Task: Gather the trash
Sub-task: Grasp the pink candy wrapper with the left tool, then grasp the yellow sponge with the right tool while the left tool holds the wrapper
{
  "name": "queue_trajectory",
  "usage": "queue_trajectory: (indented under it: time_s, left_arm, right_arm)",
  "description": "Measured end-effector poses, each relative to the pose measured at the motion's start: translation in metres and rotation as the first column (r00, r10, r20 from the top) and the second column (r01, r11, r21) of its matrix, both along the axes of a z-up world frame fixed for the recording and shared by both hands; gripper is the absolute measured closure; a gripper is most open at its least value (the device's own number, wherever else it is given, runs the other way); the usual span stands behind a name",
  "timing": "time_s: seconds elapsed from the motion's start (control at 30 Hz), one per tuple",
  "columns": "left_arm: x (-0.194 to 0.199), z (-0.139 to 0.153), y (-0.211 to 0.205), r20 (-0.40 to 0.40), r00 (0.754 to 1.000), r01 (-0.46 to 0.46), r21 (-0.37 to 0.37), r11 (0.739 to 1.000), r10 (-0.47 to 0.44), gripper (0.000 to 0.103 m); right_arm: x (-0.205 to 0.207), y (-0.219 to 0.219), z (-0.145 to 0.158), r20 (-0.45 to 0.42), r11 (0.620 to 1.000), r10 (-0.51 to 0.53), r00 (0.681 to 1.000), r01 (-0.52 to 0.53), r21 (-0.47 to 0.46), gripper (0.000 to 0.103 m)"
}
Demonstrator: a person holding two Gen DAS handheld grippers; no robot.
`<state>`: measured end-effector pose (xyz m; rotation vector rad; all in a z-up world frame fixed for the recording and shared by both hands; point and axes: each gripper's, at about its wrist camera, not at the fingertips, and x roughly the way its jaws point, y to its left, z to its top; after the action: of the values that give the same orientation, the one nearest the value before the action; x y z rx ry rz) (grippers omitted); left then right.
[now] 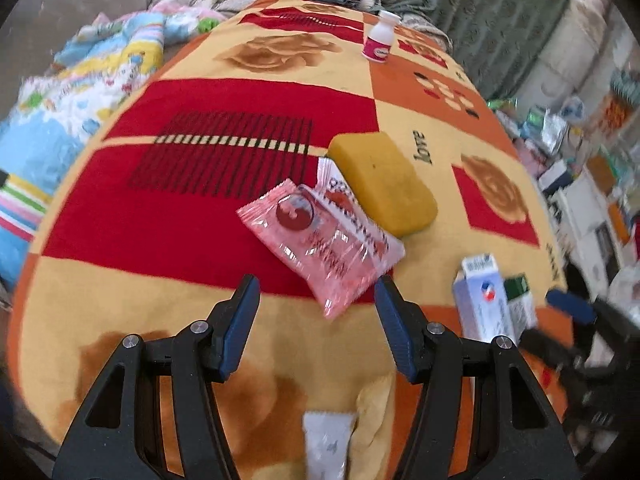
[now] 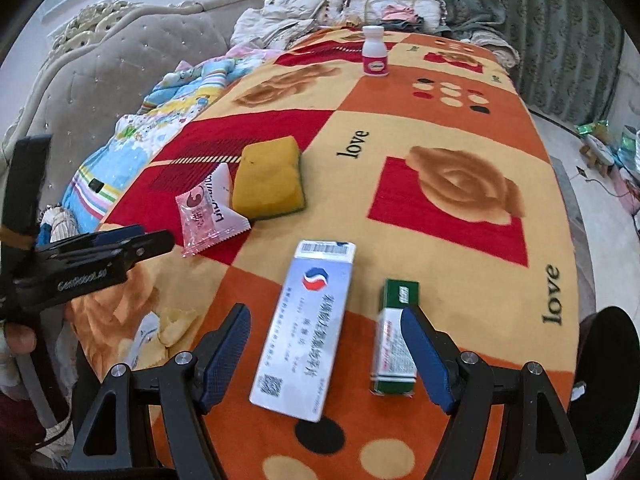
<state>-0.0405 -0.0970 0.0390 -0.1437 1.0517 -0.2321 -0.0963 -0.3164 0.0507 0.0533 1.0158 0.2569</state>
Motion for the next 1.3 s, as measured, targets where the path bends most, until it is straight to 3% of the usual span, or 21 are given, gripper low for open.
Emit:
queue_trajectory:
  time_s: [0.1, 0.27, 0.63, 0.93, 0.97, 1.0, 1.07, 1.3]
  left_arm:
    - [0.016, -0.006, 0.000, -0.024, 0.999, -0.024, -0.082, 0.996, 0.022, 0.044]
    - [0.042, -0.014, -0.008, -0.040, 0.998, -0.049, -0.111, 0.993, 0.044, 0.044]
    - [0.044, -0.023, -0.025, -0.005, 0.999, 0.032, 0.051, 0.998, -0.032, 0.043]
    - [0.040, -0.027, -0.027, -0.026, 0.997, 0.076, 0.092, 0.993, -0.074, 0.044]
    - [0.039, -0.026, -0.026, -0.026, 0.996, 0.083, 0.089, 0.993, -0.081, 0.048]
    - [0.039, -0.026, -0.023, -0.029, 0.996, 0.087, 0.077, 0.993, -0.085, 0.065]
    - [0.037, -0.022, -0.011, -0.047, 0.995, 0.088, 0.035, 0.995, -0.087, 0.081]
    - [0.022, -0.004, 0.020, -0.024, 0.997, 0.070, 0.009, 0.998, -0.069, 0.088]
  right_arm:
    - [0.004, 0.002, -0.001, -0.006, 1.000, 0.003, 1.000, -0.003, 0.000, 0.028]
    - [0.012, -0.001, -0.001, -0.009, 1.000, -0.002, 1.000, 0.002, 0.012, 0.027]
    - [0.048, 0.002, -0.005, -0.021, 1.000, -0.005, 1.000, 0.005, 0.019, 0.025]
    - [0.062, 0.007, -0.006, -0.028, 0.999, -0.005, 1.000, 0.006, 0.040, 0.024]
    - [0.064, 0.008, -0.006, -0.028, 0.999, -0.001, 1.000, 0.002, 0.049, 0.024]
    - [0.067, 0.010, -0.006, -0.027, 0.998, 0.004, 1.000, -0.003, 0.055, 0.024]
    - [0.074, 0.016, -0.004, -0.021, 0.998, 0.016, 1.000, -0.015, 0.053, 0.024]
    - [0.110, 0.051, -0.011, -0.022, 0.997, 0.061, 0.998, -0.060, 0.039, 0.024]
